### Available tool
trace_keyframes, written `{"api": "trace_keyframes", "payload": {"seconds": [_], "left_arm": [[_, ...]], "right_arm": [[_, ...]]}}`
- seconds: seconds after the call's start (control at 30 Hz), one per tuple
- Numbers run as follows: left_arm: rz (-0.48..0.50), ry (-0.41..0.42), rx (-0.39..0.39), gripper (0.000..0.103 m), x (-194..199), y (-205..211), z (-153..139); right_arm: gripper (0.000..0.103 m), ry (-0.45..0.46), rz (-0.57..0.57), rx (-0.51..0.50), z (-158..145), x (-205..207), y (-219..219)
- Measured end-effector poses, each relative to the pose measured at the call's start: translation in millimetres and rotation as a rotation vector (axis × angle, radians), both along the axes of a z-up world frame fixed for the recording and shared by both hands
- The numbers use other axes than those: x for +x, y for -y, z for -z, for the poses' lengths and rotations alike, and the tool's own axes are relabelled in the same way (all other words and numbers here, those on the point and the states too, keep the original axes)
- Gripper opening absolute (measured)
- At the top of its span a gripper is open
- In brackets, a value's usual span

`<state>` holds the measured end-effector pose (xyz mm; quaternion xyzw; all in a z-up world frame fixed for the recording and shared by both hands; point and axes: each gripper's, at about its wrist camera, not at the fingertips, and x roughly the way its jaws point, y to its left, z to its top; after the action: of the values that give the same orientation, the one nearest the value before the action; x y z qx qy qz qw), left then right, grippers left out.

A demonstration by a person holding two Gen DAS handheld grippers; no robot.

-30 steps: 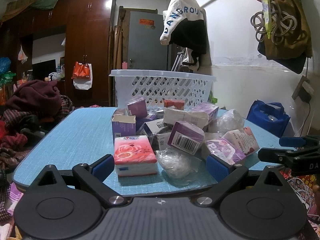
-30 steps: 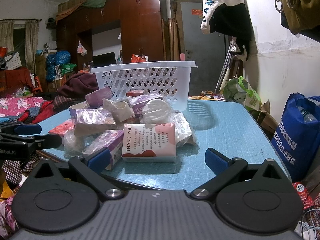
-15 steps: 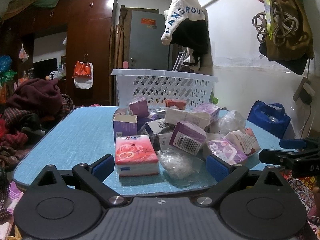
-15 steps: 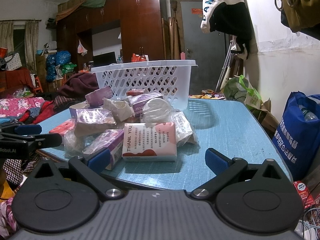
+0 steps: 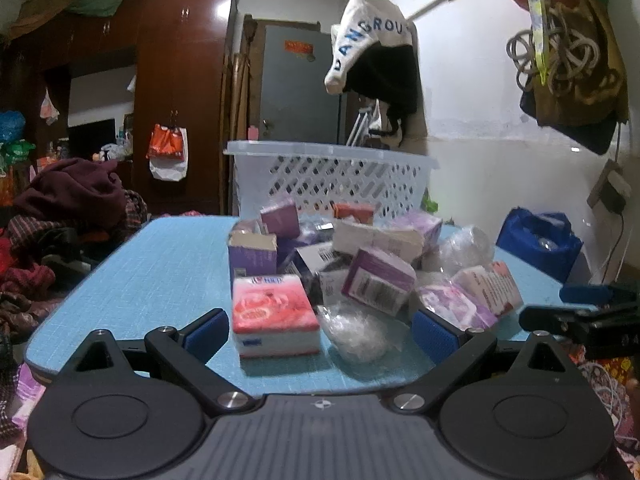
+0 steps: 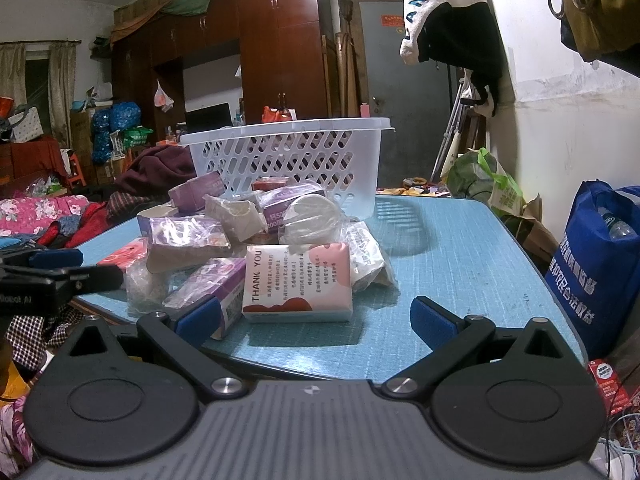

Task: Organize objects
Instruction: 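Grasp the pink tissue pack with the left tool while the right grasps the pink 'THANK YOU' box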

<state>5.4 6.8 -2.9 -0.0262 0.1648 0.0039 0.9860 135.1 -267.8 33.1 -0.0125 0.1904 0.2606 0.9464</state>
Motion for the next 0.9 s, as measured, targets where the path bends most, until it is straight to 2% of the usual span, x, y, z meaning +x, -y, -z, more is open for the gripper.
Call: {"api": "trace_keyframes", "payload": {"seconds": [0.17, 0.27, 0.3, 0.43, 0.5, 0.6, 0.73, 0.9], "left_arm": [[-0.077, 0.148, -0.001, 0.103, 2.2, -25.1, -1.6], [-0.145, 0.105, 0.054, 0.103, 9.0, -40.6, -2.8], [-0.138, 0.091, 0.046, 0.103, 9.5, -47.1, -2.8], [-0.022, 0.036, -0.065, 0.101, 14.4, -62.2, -2.1], [-0.008, 0.025, -0.043, 0.1, 17.8, -58.8, 1.7], [0.011, -0.008, -0.011, 0.098, 22.3, -52.1, 12.0], [0.039, -0.044, 0.003, 0.098, 27.3, -46.3, 22.9], [0.047, -0.029, -0.005, 0.098, 34.9, -41.2, 25.1]], "right_arm": [[0.103, 0.04, -0.03, 0.079, 3.9, -1.2, 6.5], [0.103, 0.047, 0.01, 0.103, 4.6, -0.7, 10.6], [0.103, 0.045, 0.023, 0.108, 4.6, -0.3, 12.2], [0.103, 0.048, 0.0, 0.096, 5.2, -1.2, 12.7], [0.103, 0.055, 0.001, 0.081, 6.8, 1.7, 9.9], [0.092, 0.056, 0.006, 0.038, 11.1, 4.5, 3.6], [0.091, 0.05, 0.003, -0.018, 17.3, 6.7, -4.0], [0.09, 0.03, -0.004, -0.024, 23.5, 17.1, -12.2]]}}
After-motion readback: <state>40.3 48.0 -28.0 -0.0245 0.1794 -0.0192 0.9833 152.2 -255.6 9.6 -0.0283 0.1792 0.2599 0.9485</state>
